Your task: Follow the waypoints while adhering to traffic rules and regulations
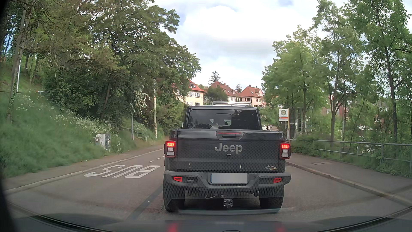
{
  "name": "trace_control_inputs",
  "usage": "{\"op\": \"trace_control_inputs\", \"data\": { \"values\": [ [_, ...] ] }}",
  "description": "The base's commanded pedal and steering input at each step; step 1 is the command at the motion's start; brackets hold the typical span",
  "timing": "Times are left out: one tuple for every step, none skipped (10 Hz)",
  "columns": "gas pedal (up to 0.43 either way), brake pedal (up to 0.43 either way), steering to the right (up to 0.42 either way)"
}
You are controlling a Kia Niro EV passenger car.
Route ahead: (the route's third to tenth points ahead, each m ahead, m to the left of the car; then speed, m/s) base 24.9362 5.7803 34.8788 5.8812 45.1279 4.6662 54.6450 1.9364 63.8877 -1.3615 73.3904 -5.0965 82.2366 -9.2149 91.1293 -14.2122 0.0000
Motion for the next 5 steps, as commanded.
{"op": "trace_control_inputs", "data": {
  "values": [
    [0.000,0.000,0.000],
    [0.000,0.000,0.001],
    [0.000,0.000,0.001],
    [0.000,0.000,0.000],
    [0.000,0.000,0.000]
  ]
}}
